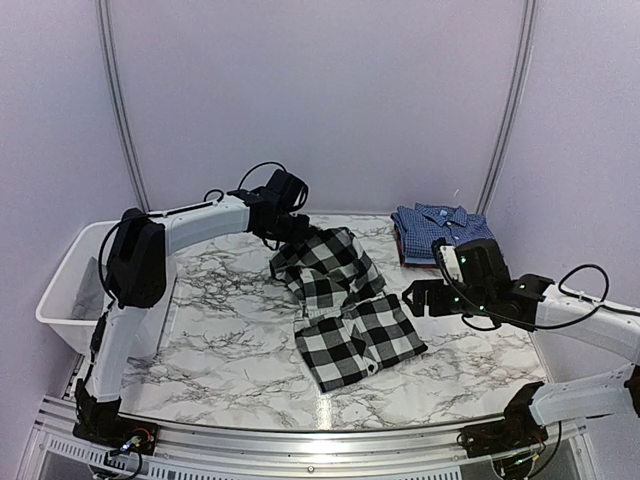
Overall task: Fold and stack the long sleeve shirts
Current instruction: Flatten out the square-folded shirt at the center of the board.
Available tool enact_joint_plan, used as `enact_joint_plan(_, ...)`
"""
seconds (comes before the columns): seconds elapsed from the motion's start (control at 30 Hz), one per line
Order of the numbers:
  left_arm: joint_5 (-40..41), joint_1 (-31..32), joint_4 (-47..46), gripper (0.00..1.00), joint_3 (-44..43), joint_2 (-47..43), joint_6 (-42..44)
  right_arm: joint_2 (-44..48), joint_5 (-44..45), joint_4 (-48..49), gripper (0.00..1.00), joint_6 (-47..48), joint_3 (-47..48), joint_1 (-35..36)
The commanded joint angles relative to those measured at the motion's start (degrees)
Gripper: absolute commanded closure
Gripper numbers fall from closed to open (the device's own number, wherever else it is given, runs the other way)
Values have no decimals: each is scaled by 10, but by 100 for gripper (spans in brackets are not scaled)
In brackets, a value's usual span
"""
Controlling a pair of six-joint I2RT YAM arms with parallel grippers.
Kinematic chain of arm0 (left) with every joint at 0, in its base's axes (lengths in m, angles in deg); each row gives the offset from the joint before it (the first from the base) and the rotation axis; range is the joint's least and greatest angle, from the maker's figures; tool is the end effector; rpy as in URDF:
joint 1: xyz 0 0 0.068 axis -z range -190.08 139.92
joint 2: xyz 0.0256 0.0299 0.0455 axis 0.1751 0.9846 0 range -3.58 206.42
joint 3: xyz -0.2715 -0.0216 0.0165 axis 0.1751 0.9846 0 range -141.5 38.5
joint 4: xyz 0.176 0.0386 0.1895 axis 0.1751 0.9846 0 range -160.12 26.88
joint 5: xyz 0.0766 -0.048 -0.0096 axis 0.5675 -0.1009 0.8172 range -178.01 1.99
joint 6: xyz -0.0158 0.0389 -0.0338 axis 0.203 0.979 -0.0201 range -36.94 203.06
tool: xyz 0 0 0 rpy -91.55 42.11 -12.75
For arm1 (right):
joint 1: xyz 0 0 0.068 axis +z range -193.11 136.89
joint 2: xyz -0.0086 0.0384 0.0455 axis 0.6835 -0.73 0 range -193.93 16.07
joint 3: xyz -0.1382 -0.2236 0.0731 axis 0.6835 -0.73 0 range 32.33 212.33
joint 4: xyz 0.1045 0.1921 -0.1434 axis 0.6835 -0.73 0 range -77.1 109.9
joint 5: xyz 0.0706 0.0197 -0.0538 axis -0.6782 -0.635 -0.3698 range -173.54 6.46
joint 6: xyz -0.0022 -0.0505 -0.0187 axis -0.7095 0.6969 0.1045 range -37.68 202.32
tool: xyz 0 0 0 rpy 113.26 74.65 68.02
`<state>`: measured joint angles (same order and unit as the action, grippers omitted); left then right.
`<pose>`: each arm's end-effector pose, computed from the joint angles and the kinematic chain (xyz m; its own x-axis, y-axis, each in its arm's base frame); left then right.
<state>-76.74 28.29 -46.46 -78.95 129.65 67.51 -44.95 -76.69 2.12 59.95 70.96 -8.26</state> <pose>0.4254 -0.3278 0.2278 -0.6112 0.1486 -0.7774 0.3391 0.9367 -0.0875 0.1871 0.1252 0.2361 -0.6770 -0.0109 -0.7359 -0.2539 0.9419 0.2197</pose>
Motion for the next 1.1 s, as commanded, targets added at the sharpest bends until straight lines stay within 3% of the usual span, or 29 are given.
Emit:
enact_joint_plan(0.0,-18,-7,-11,99,-54,16,8,-20,-35,24,2,11,-12,-1)
enact_joint_plan(0.07,-24,-11,-10,92,-69,22,5,-31,-40,24,2,14,-12,3)
enact_joint_plan(0.17,-30,-13,-7,73,-86,24,5,-46,-42,28,2,17,-10,16)
enact_joint_plan(0.27,-31,-14,1,47,-91,11,-5,-66,-43,34,2,19,-8,27)
enact_joint_plan(0.4,-48,-13,8,30,-59,-35,-31,-93,-35,37,2,24,3,44)
enact_joint_plan(0.57,-88,-4,6,28,46,-123,-74,-128,-26,44,4,32,18,64)
enact_joint_plan(0.7,-105,23,-1,28,133,-173,-104,-157,-23,54,12,34,29,75)
enact_joint_plan(0.87,-139,44,-41,28,227,-196,-156,-196,-27,60,27,41,43,89)
enact_joint_plan(1.07,-190,63,-111,28,283,-177,-201,-231,-19,64,33,37,46,98)
